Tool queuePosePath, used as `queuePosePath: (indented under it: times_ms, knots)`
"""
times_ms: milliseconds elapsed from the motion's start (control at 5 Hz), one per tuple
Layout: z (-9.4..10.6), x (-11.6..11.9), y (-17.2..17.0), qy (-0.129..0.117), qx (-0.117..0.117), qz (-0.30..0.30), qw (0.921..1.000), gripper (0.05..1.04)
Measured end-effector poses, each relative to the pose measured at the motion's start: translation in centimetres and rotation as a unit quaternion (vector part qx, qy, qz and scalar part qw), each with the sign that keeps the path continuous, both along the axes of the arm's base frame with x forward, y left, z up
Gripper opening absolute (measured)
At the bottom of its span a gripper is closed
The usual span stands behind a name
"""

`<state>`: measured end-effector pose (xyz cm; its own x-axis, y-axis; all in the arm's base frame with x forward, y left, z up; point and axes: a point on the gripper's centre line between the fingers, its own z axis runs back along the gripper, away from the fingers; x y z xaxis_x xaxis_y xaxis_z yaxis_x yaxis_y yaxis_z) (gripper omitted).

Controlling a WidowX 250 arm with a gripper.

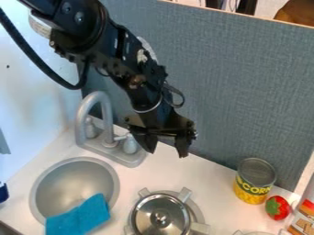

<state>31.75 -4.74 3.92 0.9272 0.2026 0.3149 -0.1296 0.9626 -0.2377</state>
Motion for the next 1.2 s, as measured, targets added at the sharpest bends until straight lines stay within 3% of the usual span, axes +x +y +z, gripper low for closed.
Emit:
queuePosePath:
  times_ms: [200, 400, 600, 800, 1200]
  knots:
    - [-0.7, -0.3, 0.0, 0.012, 0.001, 0.0, 0.9999, 1.0]
    - [-3.6, -1.1, 0.5, 0.03, 0.026, -0.003, 0.9992, 1.0]
    - [-7.6, -1.8, -1.5, 0.061, 0.05, -0.03, 0.9965, 1.0]
    - [-9.6, -1.9, -2.2, 0.064, 0.069, -0.054, 0.9941, 1.0]
    - [-10.2, -3.0, -2.5, 0.063, 0.081, -0.085, 0.9911, 0.999]
